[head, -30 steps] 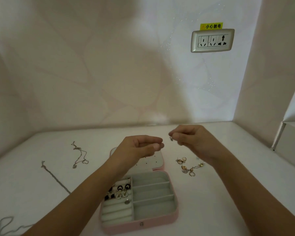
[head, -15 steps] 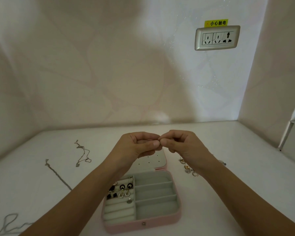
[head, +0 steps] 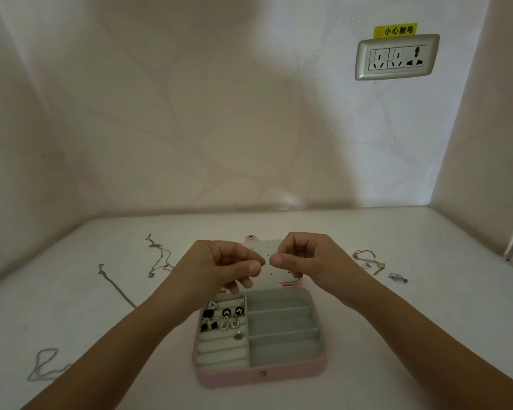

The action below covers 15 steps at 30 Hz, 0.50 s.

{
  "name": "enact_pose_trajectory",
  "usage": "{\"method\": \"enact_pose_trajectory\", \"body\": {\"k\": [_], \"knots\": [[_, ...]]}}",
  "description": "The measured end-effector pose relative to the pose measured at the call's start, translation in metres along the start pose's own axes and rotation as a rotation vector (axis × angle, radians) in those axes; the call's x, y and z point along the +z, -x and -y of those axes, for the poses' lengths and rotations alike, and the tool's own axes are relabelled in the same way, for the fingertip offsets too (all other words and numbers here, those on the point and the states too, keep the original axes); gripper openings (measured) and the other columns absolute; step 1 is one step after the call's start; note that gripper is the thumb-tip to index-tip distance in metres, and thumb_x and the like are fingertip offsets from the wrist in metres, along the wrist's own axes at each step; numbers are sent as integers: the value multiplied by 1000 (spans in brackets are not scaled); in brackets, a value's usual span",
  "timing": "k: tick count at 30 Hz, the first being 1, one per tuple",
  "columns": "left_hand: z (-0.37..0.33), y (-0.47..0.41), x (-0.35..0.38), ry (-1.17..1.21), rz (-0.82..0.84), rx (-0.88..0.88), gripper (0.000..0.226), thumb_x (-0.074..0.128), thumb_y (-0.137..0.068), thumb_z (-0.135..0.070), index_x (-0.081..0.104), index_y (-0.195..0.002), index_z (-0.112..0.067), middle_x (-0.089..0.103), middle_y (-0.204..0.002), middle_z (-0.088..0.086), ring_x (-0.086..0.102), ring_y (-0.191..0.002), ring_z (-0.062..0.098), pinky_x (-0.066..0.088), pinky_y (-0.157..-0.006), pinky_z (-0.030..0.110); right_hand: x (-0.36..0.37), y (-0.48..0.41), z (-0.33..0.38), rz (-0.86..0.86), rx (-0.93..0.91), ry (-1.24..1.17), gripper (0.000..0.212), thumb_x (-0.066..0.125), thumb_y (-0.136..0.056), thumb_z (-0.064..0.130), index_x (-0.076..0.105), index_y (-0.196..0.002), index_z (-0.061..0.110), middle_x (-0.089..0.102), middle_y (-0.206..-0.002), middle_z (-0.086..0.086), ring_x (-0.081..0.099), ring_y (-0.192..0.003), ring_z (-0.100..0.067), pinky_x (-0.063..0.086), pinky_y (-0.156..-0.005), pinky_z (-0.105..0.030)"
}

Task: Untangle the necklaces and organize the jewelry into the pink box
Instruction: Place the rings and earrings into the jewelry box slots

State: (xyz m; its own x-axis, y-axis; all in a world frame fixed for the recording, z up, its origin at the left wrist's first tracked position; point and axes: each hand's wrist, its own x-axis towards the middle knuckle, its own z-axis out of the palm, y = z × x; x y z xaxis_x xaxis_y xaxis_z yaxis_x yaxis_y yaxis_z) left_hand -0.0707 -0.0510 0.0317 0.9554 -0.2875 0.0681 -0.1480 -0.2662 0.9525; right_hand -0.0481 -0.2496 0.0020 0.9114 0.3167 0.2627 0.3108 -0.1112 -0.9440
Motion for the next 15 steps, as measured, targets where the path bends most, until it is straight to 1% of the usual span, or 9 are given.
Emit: {"method": "enact_pose_trajectory", "body": {"k": [2,4,6,8,10,12,13,15], "knots": [[7,9,-9,-71,6,-42,8,68,-81,-5,74,-82,-10,68,-62,4,61,-56,8,48,-52,16,1,-1,-2,6,21,47,17,76,-74,26,63,-68,16,54,-58,5,46,-55,-9,41,-58,-19],[13,19,-17,-105,33,-88,10,68,-82,-2,75,-81,-10,69,-63,6,62,-56,9,48,-53,17,0,-2,-5,4,47,92,17,76,-76,25,63,-67,18,53,-59,3,45,-56,-10,42,-58,-20],[20,28,-21,-103,58,-129,14,69,-80,2,76,-77,-10,70,-64,9,63,-56,10,48,-52,18,0,-2,-6,23,77,121,18,76,-77,22,63,-67,16,54,-60,4,47,-56,-8,43,-58,-17],[24,35,-23,-116,71,-166,17,70,-78,4,76,-74,-10,70,-65,12,63,-57,12,49,-52,19,3,-1,-5,78,74,180,17,77,-77,20,64,-68,16,54,-61,5,48,-58,-7,42,-58,-16],[27,40,-25,-142,71,-182,18,71,-78,5,75,-72,-11,70,-65,13,63,-55,12,48,-50,19,9,3,-2,153,19,271,12,79,-76,21,68,-71,19,55,-64,5,46,-61,-6,39,-60,-16],[28,42,-25,-171,75,-178,18,71,-78,3,76,-73,-13,69,-63,10,61,-55,11,46,-49,19,16,7,0,226,-63,374,3,76,-79,23,73,-79,24,59,-72,3,50,-66,-6,41,-64,-16],[28,43,-25,-183,79,-175,16,71,-78,3,76,-74,-12,68,-61,8,60,-54,10,45,-48,19,20,9,0,260,-121,441,4,73,-82,23,75,-85,26,61,-77,5,53,-70,-5,42,-67,-16],[27,44,-24,-207,95,-167,12,70,-80,1,76,-78,-9,65,-59,4,56,-53,7,43,-48,18,27,12,-2,334,-220,569,14,66,-89,22,75,-97,29,59,-84,7,54,-78,-6,42,-71,-16]]}}
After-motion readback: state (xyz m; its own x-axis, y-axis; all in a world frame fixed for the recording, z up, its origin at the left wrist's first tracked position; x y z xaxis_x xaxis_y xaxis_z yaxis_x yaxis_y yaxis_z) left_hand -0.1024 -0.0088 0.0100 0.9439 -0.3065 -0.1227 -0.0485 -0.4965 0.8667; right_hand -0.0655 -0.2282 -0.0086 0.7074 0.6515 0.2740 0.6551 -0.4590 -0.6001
